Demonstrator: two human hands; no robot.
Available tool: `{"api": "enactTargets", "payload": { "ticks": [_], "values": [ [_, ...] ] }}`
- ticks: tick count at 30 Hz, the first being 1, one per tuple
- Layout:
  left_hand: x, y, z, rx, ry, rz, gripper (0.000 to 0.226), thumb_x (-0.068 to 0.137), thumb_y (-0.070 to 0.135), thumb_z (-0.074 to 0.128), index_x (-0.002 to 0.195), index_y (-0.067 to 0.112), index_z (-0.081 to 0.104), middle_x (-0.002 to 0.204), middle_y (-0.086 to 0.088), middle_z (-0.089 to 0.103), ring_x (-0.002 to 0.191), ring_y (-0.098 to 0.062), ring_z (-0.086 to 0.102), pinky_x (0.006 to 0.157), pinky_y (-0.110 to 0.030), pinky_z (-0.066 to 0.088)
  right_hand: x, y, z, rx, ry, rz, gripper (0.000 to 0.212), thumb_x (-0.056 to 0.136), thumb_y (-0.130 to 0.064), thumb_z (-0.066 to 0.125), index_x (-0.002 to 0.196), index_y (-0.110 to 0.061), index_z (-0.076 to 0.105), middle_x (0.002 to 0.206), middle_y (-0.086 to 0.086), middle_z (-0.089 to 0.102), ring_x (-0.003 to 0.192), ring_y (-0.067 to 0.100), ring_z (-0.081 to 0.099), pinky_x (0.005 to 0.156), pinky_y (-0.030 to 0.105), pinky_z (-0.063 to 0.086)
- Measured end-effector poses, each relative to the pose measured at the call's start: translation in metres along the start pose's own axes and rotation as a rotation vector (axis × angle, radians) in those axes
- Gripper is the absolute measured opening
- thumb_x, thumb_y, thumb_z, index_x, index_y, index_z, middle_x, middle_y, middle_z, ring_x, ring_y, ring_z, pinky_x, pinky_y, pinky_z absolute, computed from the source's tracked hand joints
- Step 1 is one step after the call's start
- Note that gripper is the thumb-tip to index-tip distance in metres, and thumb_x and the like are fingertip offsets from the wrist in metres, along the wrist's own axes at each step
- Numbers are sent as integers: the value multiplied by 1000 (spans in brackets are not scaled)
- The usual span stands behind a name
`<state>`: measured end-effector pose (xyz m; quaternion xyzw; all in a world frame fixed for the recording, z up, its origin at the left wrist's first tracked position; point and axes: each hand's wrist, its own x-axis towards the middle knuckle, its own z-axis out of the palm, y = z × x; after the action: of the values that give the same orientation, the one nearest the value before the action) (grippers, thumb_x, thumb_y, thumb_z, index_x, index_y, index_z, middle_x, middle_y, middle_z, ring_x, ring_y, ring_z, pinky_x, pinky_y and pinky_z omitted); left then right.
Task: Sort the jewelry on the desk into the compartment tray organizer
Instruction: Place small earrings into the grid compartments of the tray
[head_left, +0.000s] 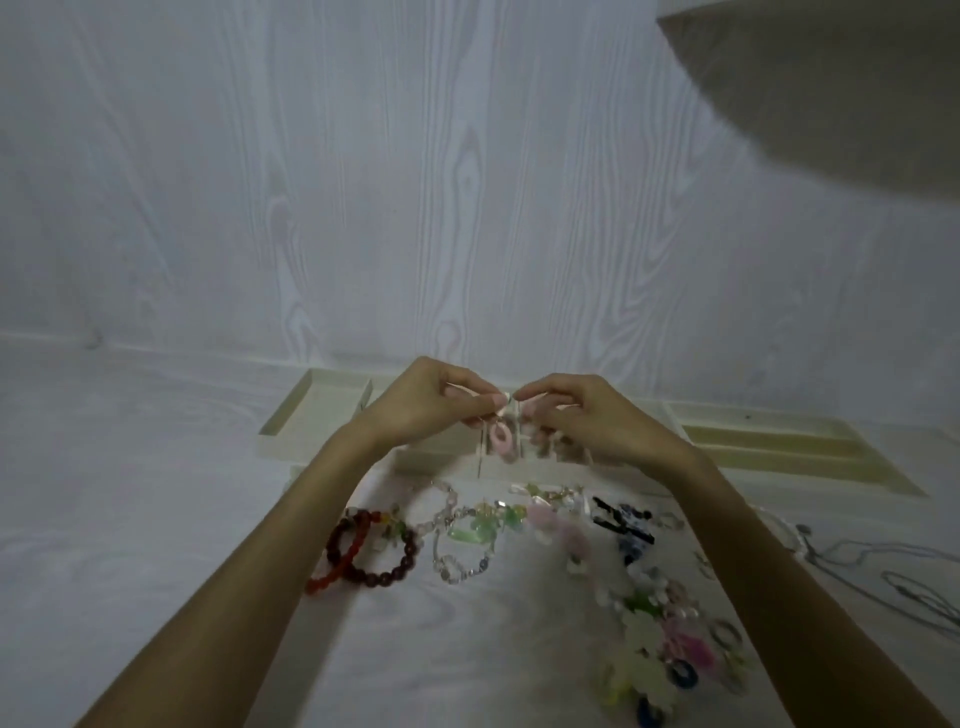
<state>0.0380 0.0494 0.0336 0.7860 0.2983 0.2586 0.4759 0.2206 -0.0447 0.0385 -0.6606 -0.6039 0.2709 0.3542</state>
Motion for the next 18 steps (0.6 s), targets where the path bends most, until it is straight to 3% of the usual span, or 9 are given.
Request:
{"api": "enactTargets", "payload": {
  "ticks": [6,10,13,15,18],
  "values": [
    [43,-2,-12,14,-15,-48,15,79,34,73,88,22,76,78,-1,75,74,0,68,63,-7,45,43,0,-4,171,1,-34,18,81,-21,70,98,-18,73,88,2,75,84,15,71,77,25,57],
    [68,-11,-11,-5,39,-93,22,79,30,74,93,13,75,85,-7,75,86,-12,70,83,-22,52,68,11,-2,206,74,5,26,78,-21,73,102,-11,72,87,6,75,80,17,72,79,31,58],
    [78,-17,-4,16,68,-108,21,86,23,67,98,7,73,93,-12,74,92,-20,69,88,-27,52,79,20,4,183,147,14,24,76,-17,75,99,-11,73,84,6,75,77,15,72,79,30,57],
    [86,-22,-1,4,58,-115,21,90,20,62,105,6,69,98,-11,73,91,-19,69,85,-23,53,85,26,6,150,212,2,19,78,-14,74,96,-12,74,83,3,74,74,12,71,76,27,58],
    [93,-28,-1,-24,41,-153,26,87,15,65,112,12,60,96,-6,70,86,-13,66,67,-12,49,92,33,7,158,290,-17,14,78,-12,73,92,-14,74,84,1,74,75,11,70,72,24,57]
  ]
}}
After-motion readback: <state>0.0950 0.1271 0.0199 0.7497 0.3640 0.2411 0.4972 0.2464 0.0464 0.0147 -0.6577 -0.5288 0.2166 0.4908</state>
